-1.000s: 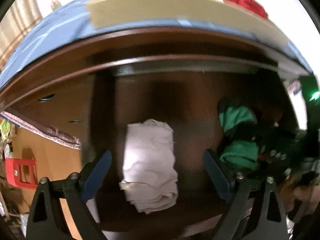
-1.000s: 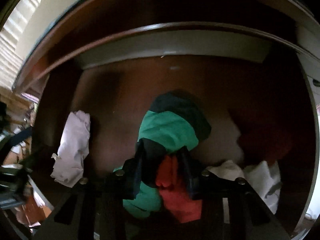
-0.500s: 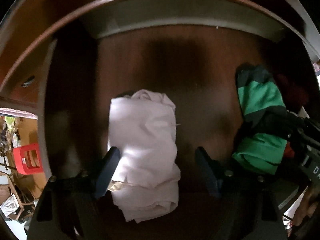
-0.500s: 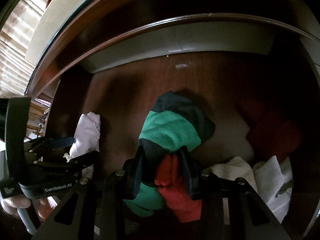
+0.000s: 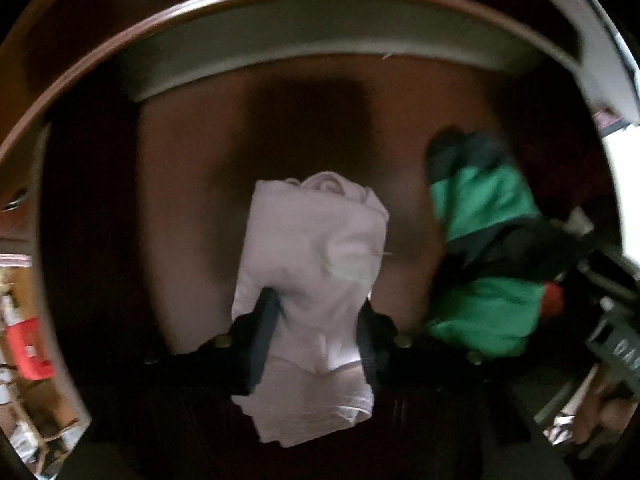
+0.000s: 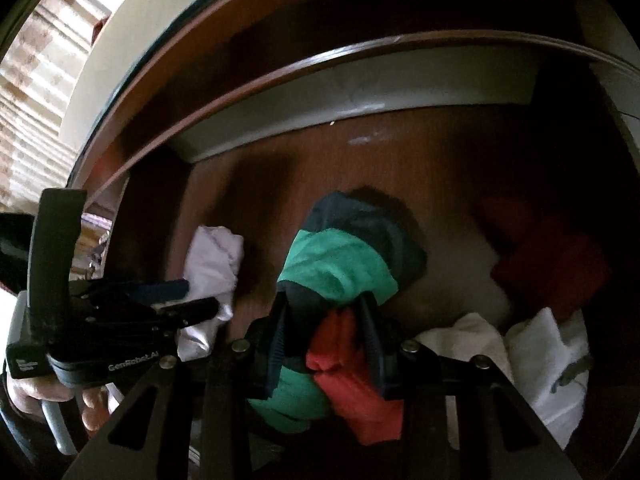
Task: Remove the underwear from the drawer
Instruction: 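Grasp the pink underwear with the left gripper while the right gripper grasps the green-black striped item, then lift both held items out of the drawer up to the tray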
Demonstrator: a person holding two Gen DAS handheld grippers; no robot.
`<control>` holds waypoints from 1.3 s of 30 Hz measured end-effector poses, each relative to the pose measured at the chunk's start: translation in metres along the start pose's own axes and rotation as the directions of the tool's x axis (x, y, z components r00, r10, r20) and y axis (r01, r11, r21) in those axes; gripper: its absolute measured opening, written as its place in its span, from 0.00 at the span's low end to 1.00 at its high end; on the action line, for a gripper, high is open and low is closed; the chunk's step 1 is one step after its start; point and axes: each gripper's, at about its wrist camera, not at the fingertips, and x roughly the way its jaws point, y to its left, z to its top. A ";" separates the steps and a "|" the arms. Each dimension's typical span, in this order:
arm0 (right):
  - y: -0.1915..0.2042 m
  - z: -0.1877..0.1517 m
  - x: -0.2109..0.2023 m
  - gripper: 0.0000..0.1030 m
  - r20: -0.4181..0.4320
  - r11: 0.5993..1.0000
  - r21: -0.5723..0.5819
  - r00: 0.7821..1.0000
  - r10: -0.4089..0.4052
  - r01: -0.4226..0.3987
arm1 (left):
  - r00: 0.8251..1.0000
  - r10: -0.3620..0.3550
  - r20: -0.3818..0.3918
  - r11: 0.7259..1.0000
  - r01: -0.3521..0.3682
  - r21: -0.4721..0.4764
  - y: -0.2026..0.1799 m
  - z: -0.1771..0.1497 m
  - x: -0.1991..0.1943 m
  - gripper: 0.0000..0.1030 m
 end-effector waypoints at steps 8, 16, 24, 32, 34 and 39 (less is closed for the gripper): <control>-0.007 0.009 -0.031 0.37 0.076 1.000 0.002 0.997 -0.006 0.005 | 0.998 -0.043 0.045 0.998 0.045 -0.051 0.002 0.021 0.000 0.39; -0.014 0.014 -0.007 0.39 -0.052 0.991 0.123 0.997 0.063 -0.056 | 0.998 0.047 -0.037 0.997 -0.049 -0.061 0.002 0.031 0.015 0.77; -0.003 0.032 0.024 0.58 -0.187 0.993 0.117 0.982 0.038 -0.016 | 0.991 0.090 -0.098 0.996 -0.088 0.023 -0.002 0.043 0.031 0.79; 0.033 0.045 0.053 0.59 -0.259 0.998 -0.052 0.965 -0.049 0.037 | 0.997 0.082 0.009 0.996 -0.082 0.039 0.006 0.028 0.017 0.36; 0.040 0.045 0.056 0.59 -0.254 0.994 -0.102 0.965 -0.065 0.040 | 0.998 0.056 0.026 0.998 -0.057 0.004 0.016 0.025 0.013 0.31; 0.051 0.042 0.058 0.42 -0.256 0.988 -0.155 0.965 -0.053 0.013 | 0.995 0.053 0.090 0.997 -0.047 -0.063 0.029 0.017 0.007 0.25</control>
